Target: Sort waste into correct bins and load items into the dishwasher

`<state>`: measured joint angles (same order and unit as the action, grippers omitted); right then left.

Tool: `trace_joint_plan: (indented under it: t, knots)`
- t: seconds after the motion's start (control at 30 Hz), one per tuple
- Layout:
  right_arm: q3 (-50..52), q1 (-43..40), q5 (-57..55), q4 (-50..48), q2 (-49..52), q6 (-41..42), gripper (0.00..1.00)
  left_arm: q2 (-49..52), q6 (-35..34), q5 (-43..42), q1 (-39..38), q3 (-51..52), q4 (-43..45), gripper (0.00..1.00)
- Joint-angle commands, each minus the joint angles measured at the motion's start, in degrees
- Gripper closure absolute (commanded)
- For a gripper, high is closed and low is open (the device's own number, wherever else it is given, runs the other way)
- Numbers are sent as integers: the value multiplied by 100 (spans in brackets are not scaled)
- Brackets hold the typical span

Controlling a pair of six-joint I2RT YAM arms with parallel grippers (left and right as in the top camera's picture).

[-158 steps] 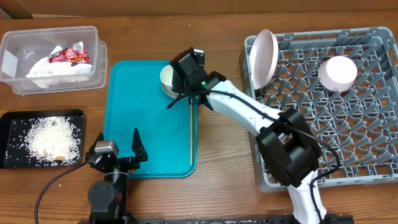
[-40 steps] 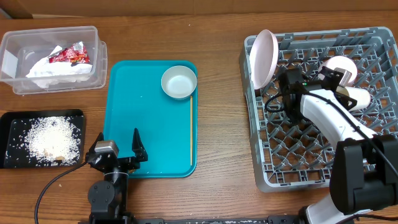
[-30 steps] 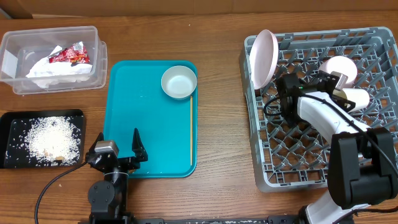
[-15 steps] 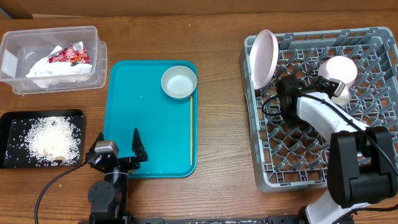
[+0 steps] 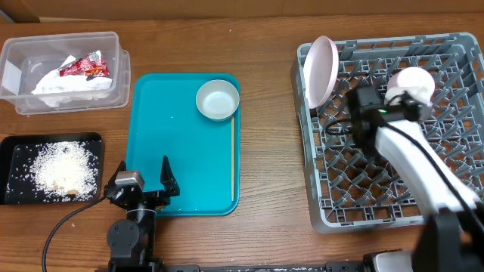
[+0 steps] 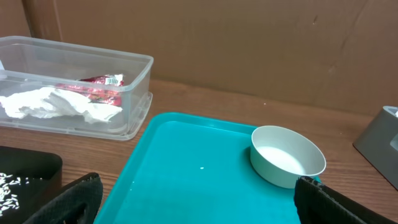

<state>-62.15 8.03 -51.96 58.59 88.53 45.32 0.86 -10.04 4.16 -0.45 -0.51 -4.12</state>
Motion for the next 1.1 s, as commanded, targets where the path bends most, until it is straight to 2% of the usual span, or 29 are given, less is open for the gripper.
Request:
trace_joint_plan:
  t: [0.0,0.07,0.13,0.3,0.5,0.77,0.93,1.07]
  knots:
    - [-424,26,483,-210,-874,114,55,-52,127,72,-24,24,13,0]
    - [-516,26,745,-581,-1255,-149,50,-52,127,72,-24,24,13,0]
    - [-525,26,1176,-1161,-1558,-815,50,-52,127,72,-24,24,13,0]
    - [-522,20,1908,-2103,-1606,-2107,44,-52,127,72,-24,24,11,0]
    - [-522,-525,2035,-2031,-933,-2197,42,-52,127,72,-24,24,13,0]
    - [-522,-1591,3565,-2138,-535,-2208,50,-52,127,70,-24,24,11,0]
    - [-520,-1934,5294,-2181,-514,-3206,53,-52,127,70,-24,24,13,0]
    - [-498,-1937,5377,-2070,-417,-3252,53,-52,127,72,-24,24,13,0]
